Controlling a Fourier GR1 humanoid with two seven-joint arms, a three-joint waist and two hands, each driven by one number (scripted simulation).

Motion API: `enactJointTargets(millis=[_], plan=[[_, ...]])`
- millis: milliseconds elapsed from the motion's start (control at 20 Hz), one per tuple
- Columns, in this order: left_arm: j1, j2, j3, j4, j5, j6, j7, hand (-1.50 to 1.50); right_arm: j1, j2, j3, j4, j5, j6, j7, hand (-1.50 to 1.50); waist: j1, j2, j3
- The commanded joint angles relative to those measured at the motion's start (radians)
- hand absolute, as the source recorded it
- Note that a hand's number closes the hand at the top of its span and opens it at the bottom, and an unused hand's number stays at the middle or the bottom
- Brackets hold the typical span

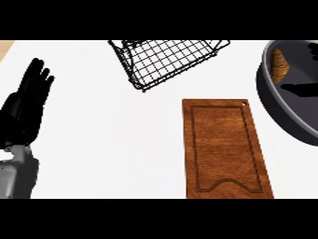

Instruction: Pick the croissant from the cutting board and place it in the pot

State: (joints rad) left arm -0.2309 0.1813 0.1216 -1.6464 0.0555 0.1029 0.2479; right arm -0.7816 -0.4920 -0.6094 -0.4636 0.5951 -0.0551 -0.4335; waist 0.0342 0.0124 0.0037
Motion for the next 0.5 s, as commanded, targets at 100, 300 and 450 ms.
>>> enactJointTargets(millis=[100, 300, 450], plan=[[-0.031, -0.028, -0.010, 0.064, -0.016, 0.016, -0.043, 0.00, -0.014, -0.030, -0.127, 0.092, -0.152, 0.057, -0.134, -1.50, -0.010, 0.004, -0.001], [0.026, -0.021, -0.026, -0.005, -0.020, 0.001, -0.020, 0.00, 0.016, -0.157, -0.185, 0.162, -0.215, 0.187, -0.150, -1.50, -0.002, 0.001, 0.000], [-0.049, -0.017, -0.010, 0.071, -0.031, 0.017, -0.034, 0.00, 0.018, -0.247, -0.198, 0.190, -0.238, 0.285, -0.158, -1.50, -0.011, 0.004, 0.000]])
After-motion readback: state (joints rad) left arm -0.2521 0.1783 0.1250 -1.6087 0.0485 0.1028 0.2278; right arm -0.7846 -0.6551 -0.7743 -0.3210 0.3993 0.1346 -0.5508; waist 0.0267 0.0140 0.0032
